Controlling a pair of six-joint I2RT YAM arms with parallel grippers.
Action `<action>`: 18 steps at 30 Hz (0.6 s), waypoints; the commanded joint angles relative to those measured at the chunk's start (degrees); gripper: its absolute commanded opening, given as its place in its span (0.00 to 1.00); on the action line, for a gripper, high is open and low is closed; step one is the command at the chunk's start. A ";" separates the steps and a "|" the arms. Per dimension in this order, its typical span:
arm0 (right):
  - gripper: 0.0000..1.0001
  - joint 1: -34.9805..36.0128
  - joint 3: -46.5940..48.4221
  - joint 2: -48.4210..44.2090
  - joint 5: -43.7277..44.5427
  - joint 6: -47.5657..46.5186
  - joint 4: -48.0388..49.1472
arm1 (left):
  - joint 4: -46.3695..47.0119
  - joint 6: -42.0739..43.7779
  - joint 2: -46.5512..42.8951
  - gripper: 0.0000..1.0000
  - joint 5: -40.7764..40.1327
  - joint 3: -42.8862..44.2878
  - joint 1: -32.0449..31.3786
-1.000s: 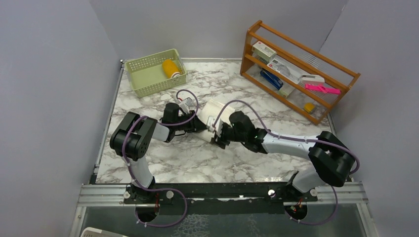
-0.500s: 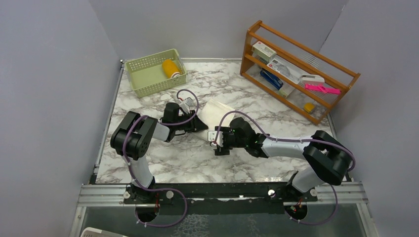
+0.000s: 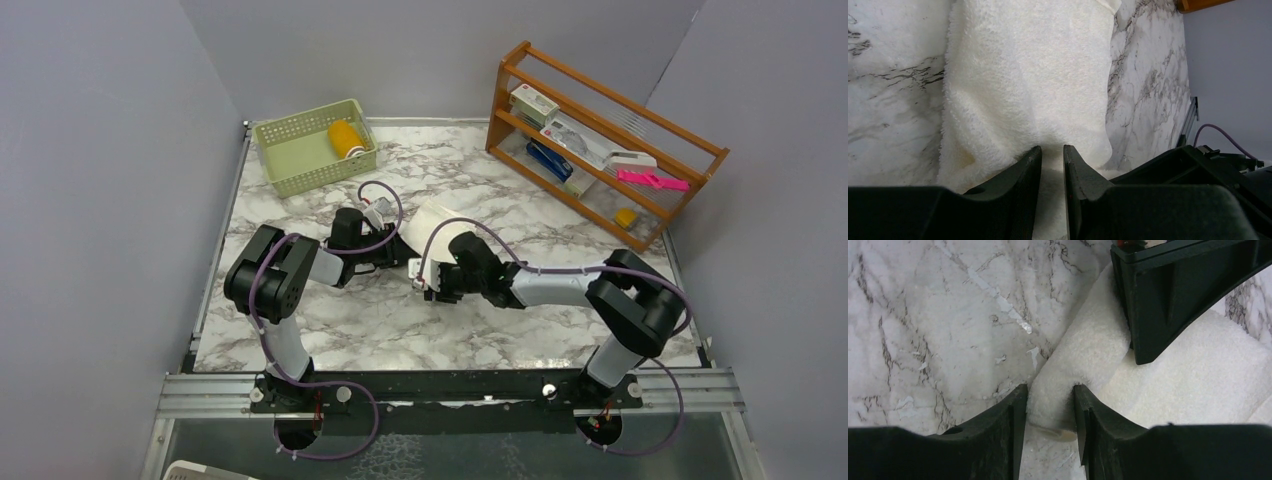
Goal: Roll the towels
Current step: Roll the towel at the center of the board.
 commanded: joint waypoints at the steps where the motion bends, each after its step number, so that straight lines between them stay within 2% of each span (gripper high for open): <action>1: 0.33 0.59 5.78 4.55 1.31 4.76 -6.60 | -10.97 1.37 2.83 0.27 -3.54 -2.40 -0.20; 5: 0.15 0.54 7.53 4.89 -0.21 10.09 -8.80 | -10.97 -0.04 0.86 0.27 -3.15 -2.20 1.27; 11: 0.09 0.50 9.12 4.90 -7.32 23.67 -10.77 | -10.97 -2.25 -2.32 0.27 -3.52 -2.87 3.70; 14: 0.01 0.05 8.03 5.21 -13.51 32.89 -7.12 | -11.01 -4.68 -8.03 0.27 -3.66 -3.41 6.12; 18: 0.01 -2.09 4.76 5.34 -18.60 44.33 1.22 | -13.31 -6.76 -17.42 0.31 -2.66 -2.62 9.40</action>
